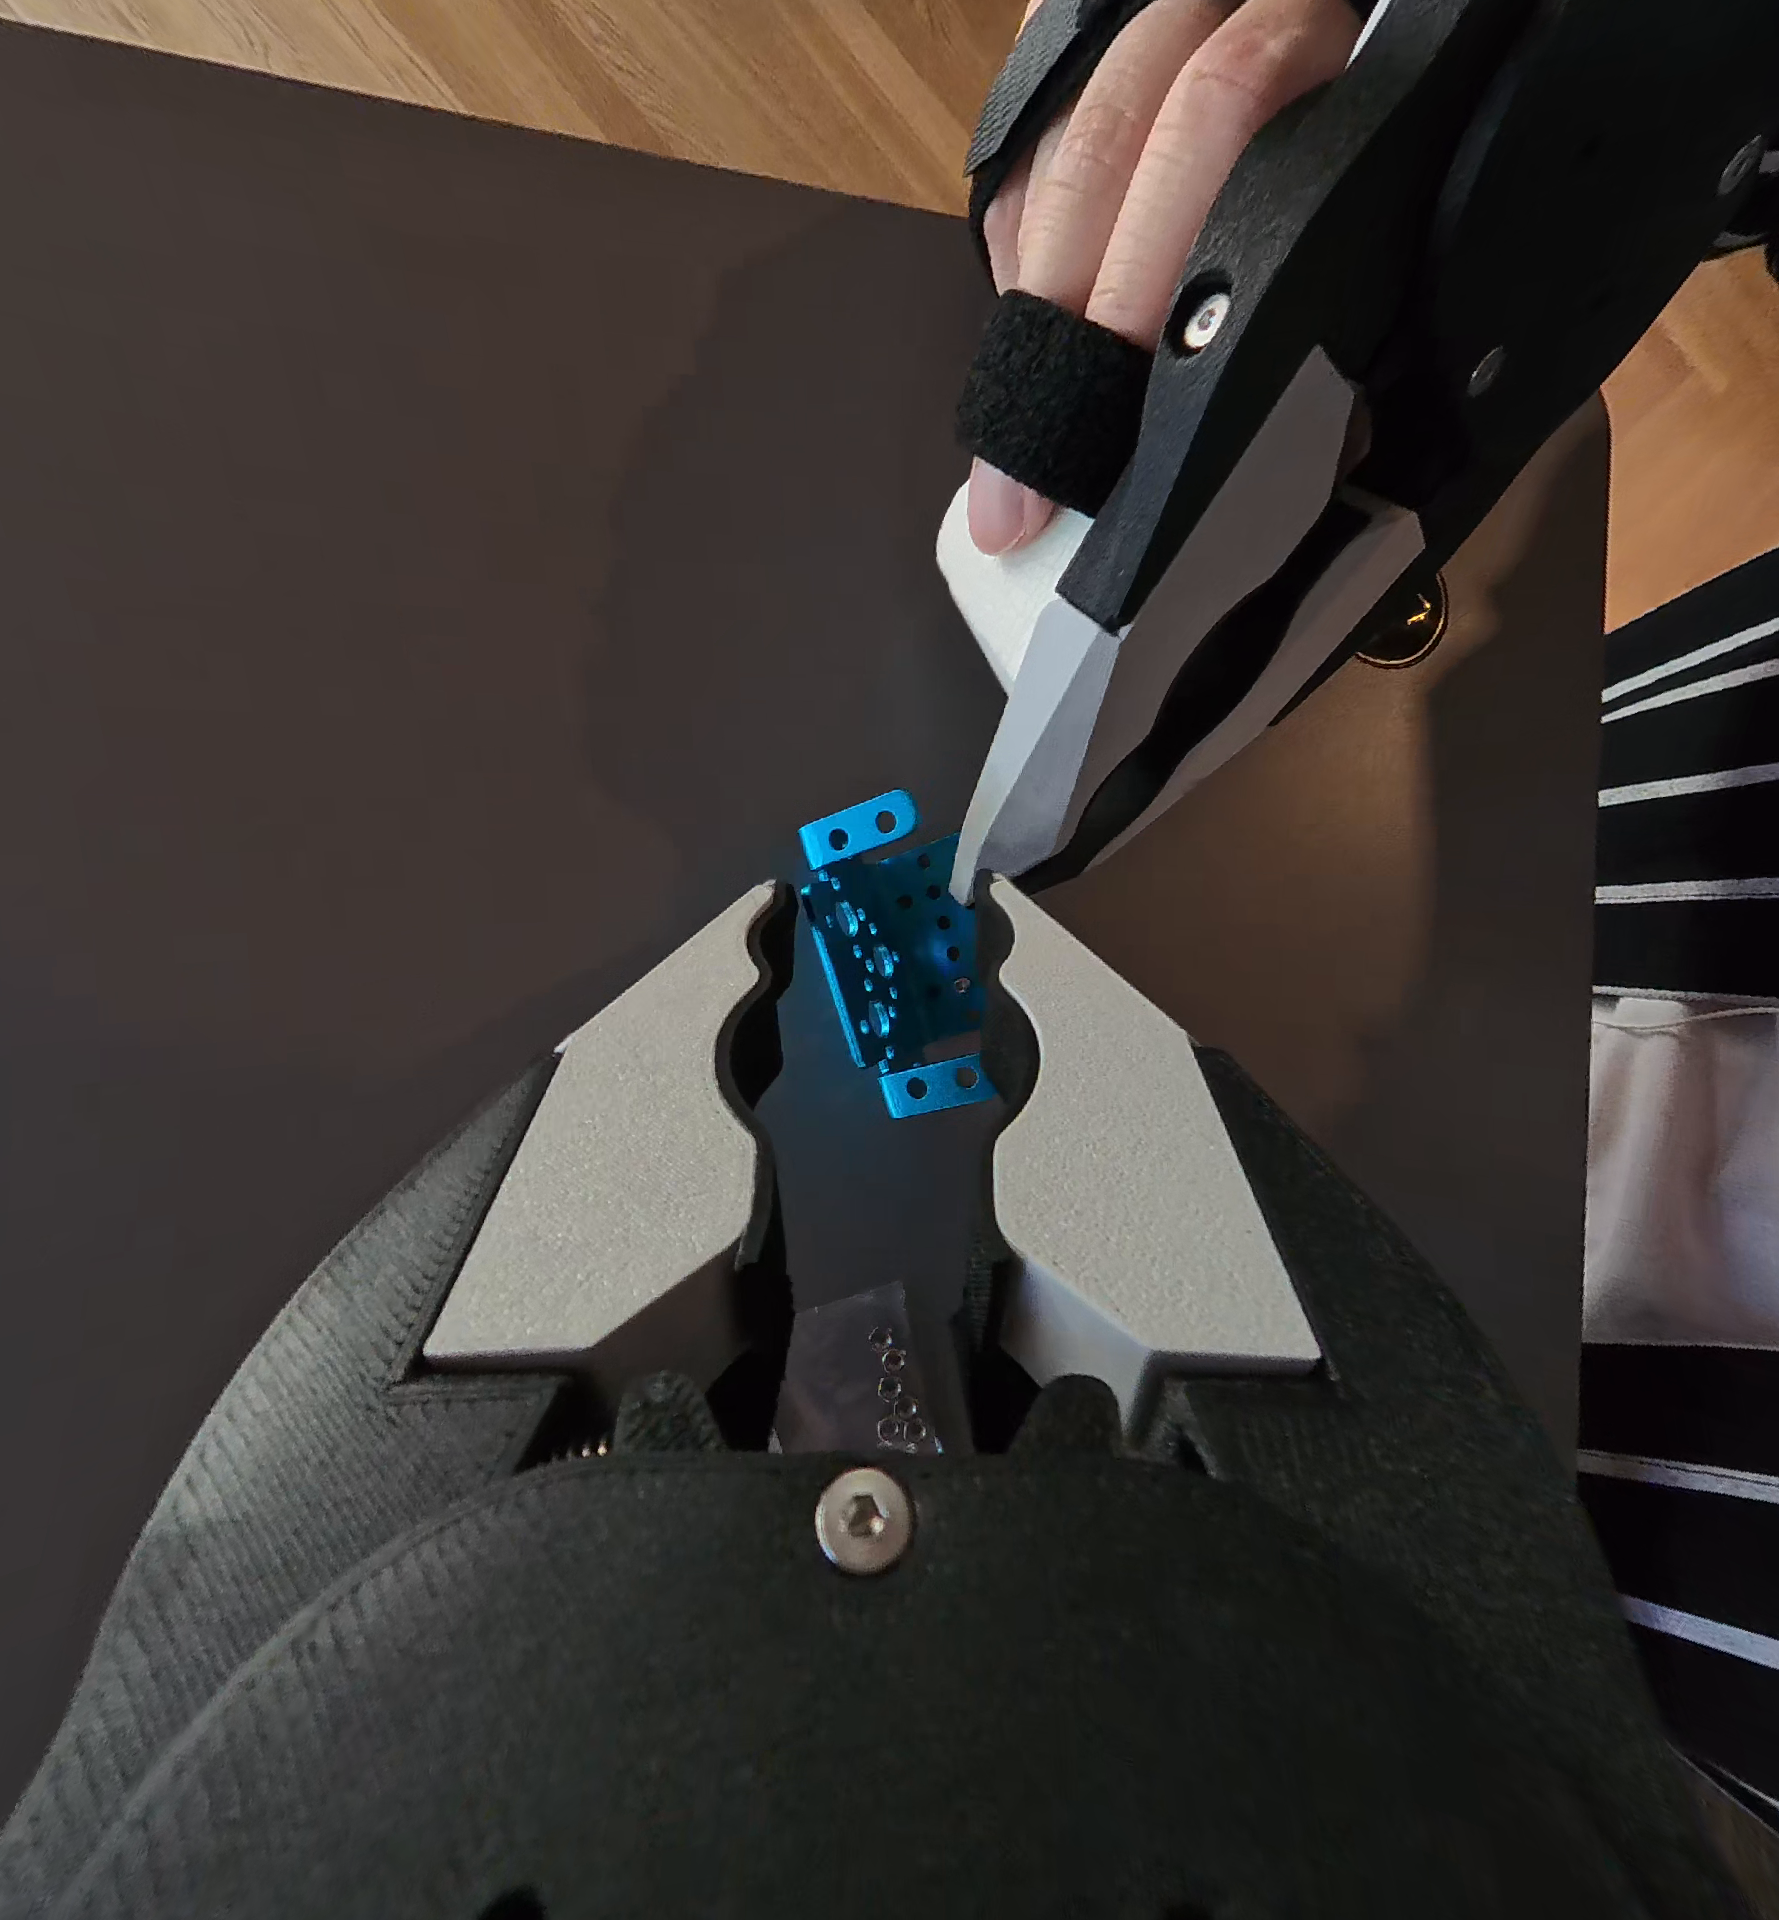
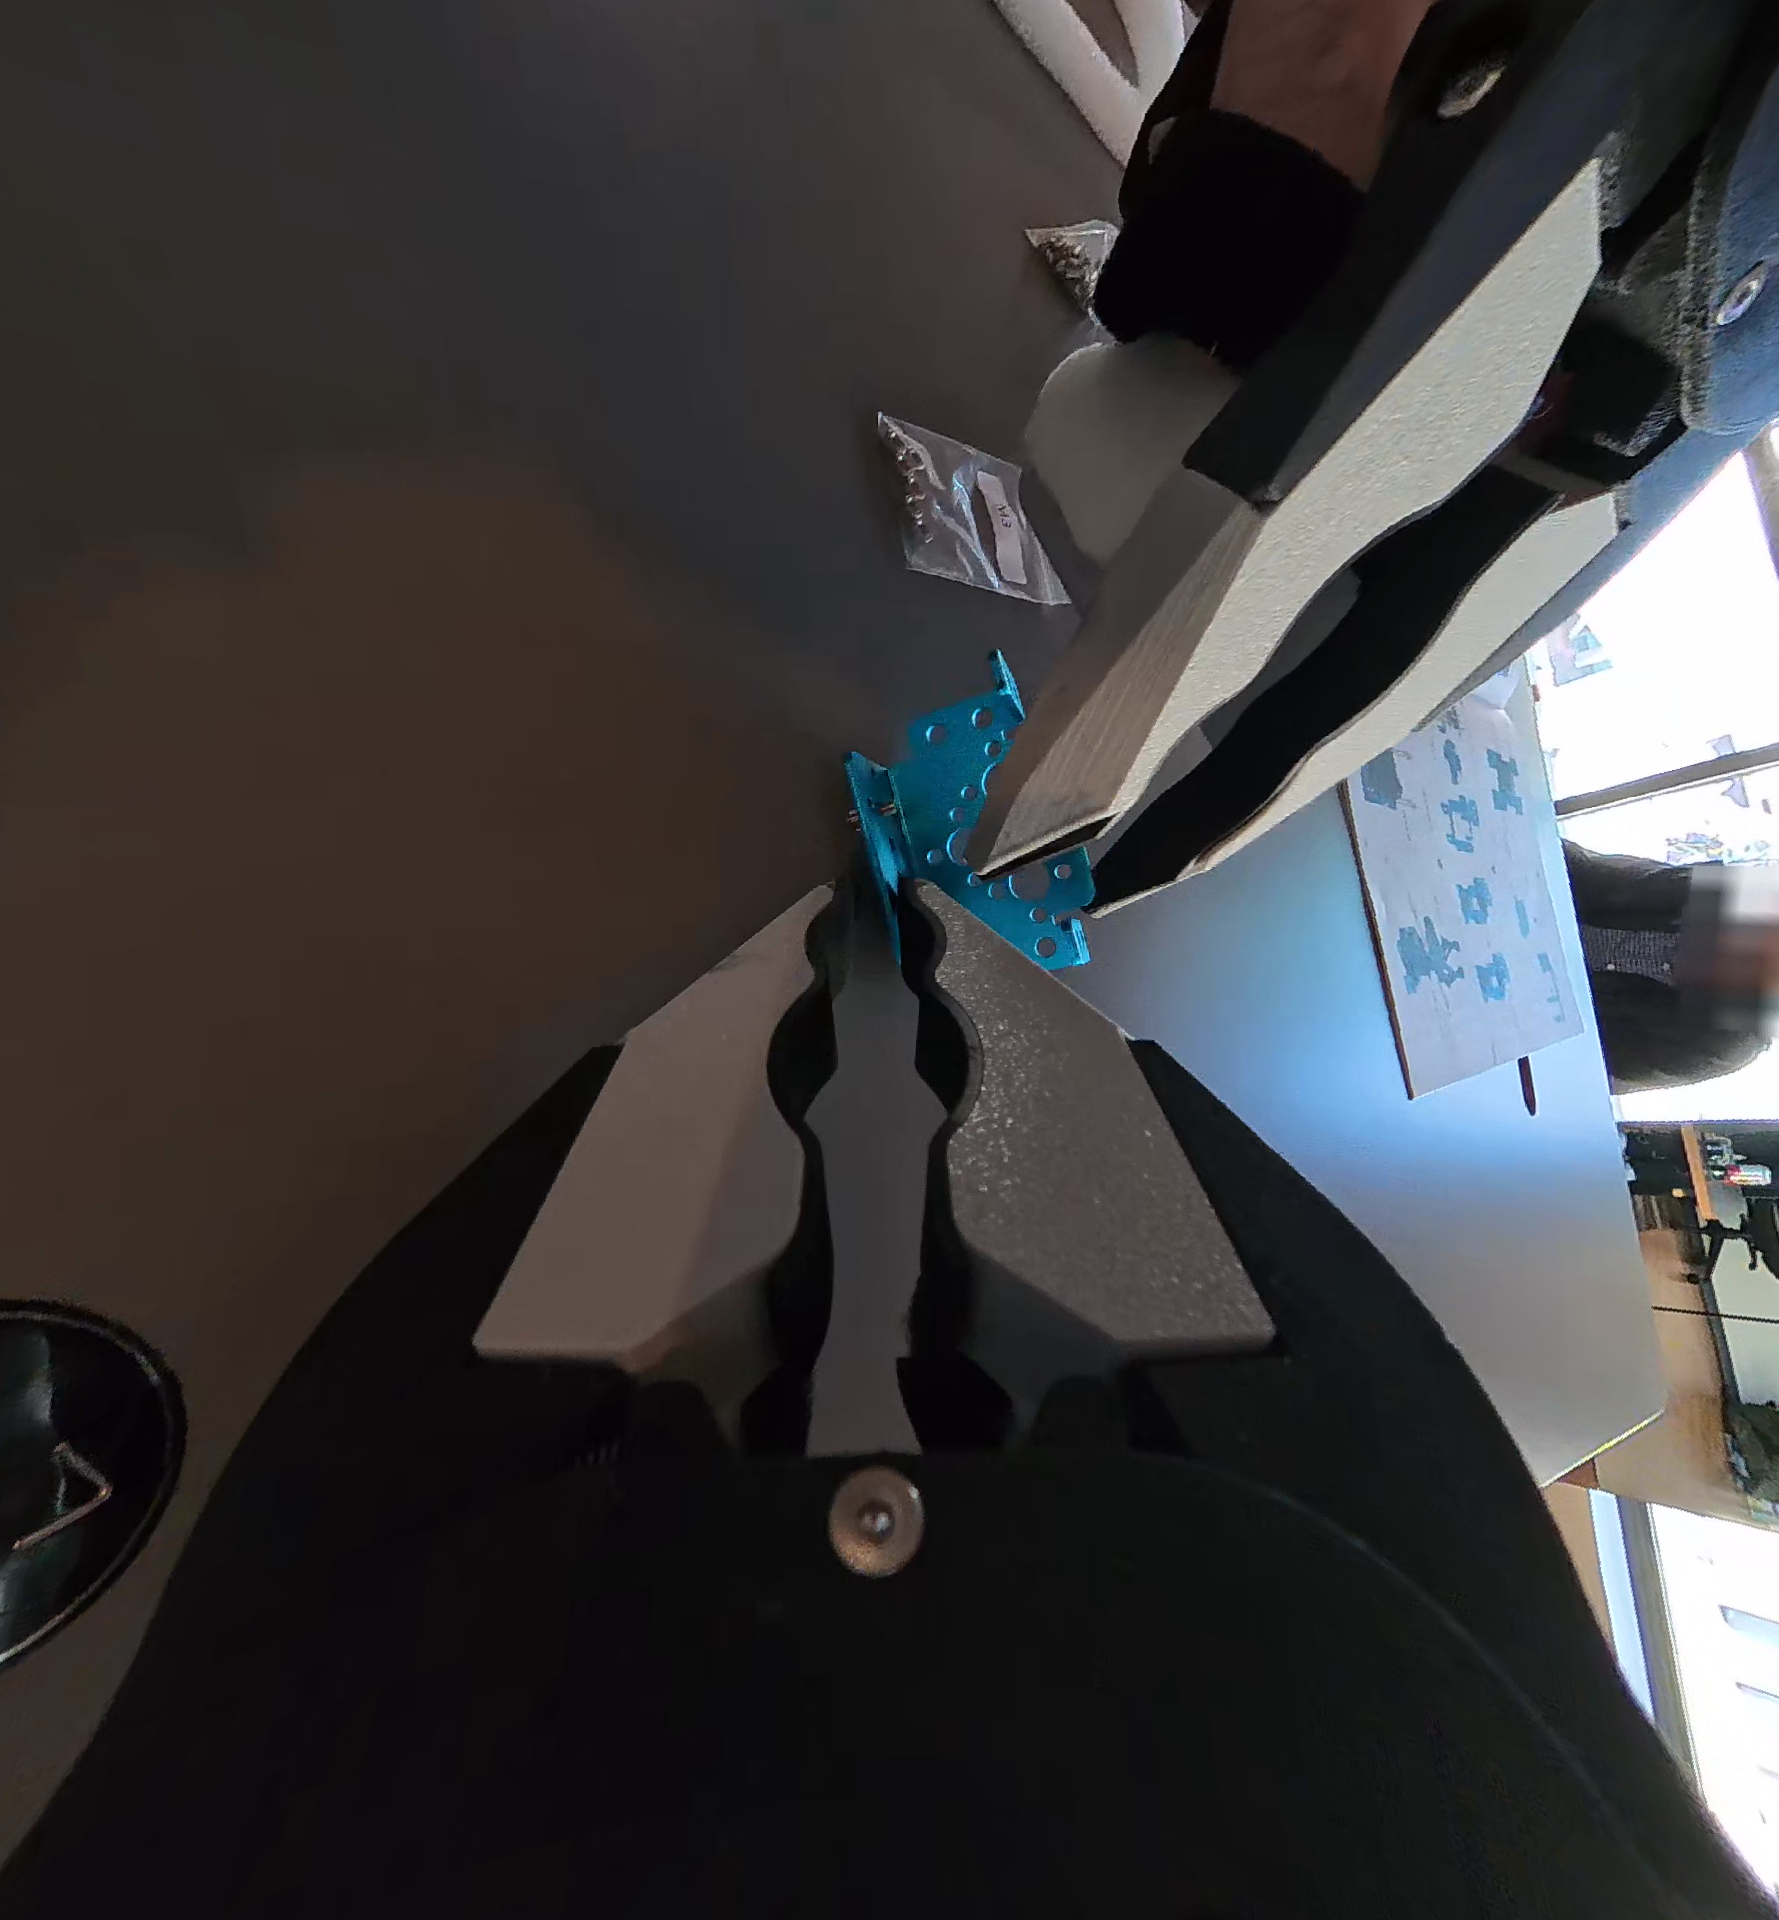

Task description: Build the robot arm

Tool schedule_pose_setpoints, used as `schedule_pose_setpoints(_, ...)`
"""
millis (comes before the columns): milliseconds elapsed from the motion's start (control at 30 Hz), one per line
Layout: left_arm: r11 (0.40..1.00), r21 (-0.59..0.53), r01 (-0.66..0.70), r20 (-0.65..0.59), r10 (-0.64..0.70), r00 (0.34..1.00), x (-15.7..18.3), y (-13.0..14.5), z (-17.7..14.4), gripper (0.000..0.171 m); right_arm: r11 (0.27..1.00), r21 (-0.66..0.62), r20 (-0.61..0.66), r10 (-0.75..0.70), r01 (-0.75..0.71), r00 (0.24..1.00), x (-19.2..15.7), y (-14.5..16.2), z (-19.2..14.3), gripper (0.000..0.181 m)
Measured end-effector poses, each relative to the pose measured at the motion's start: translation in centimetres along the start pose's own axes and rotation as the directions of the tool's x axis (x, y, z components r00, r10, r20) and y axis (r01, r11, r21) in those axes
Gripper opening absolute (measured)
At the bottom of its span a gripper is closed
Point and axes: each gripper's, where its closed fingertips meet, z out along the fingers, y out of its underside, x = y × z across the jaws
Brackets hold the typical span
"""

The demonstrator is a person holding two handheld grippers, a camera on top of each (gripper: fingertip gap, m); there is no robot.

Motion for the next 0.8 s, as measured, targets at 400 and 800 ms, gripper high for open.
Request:
schedule_pose_setpoints(400, 0.997, 0.058, 0.052, -0.036, -0.050, 0.998, -0.4, -0.2, -0.8, 0.033, 1.000, 0.000, -0.003, -0.012, 0.012, 1.000, 0.1, -0.1, 0.1, 0.008)
schedule_pose_setpoints(800, 0.988, 0.131, 0.085, -0.035, -0.081, 0.996, -0.7, -0.5, -3.3, 0.035, 1.000, 0.008, 0.014, -0.031, 0.031, 0.999, -0.1, -0.4, 0.3, 0.004)
